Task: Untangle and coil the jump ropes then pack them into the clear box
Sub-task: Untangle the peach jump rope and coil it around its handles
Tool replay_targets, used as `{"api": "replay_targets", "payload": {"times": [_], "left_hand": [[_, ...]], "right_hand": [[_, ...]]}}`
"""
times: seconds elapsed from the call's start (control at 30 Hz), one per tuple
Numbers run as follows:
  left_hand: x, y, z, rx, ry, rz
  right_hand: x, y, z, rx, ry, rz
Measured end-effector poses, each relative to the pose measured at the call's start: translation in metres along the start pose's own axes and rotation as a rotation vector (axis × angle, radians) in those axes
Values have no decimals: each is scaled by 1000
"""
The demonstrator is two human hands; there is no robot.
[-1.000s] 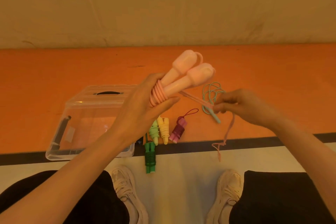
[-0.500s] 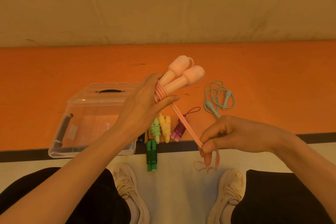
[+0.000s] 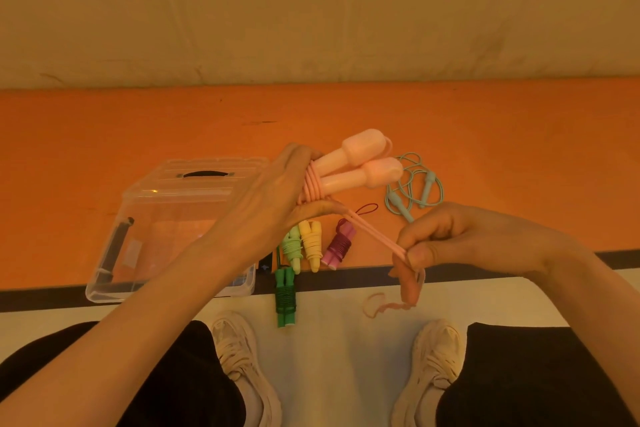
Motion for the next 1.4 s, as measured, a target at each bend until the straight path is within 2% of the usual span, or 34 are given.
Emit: {"api": "replay_targets", "payload": {"times": [0.2,0.37,0.6,0.77,0.9,1.0,1.17,1.27,1.4], "left_hand": [[0,3,-1,39,42,3],[0,-3,4,268,-46,24],[-2,-14,13,397,-7,81],[3,-2,3,321,45,104],[4,10,-10,267,130,143],[5,15,-18,287,177,156],[6,18,-32,333,237,185],[6,15,-31,330,227,181],[6,16,-33,339,243,172]], "right_hand": [[-2,5,-4,56,67,55],[0,0,-8,97,72,61],[20,-18,-7,3,41,-45],[14,-14,-12,73,36,139],[12,-10,-4,77,-65,294],[8,-8,1,24,-110,308],[-4,-6,-8,-48,-72,275],[-6,-3,-7,-152,-90,327],[-7,-2,-6,-130,-96,421]]}}
Point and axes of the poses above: each hand's wrist, its own x-axis towards the middle knuckle, its own y-axis out of the back of the hand, z = x × y, the point moved 2 cm from there along x, towards the middle knuckle, and after that the axes turned 6 degrees about x, right-handed, at the moved point
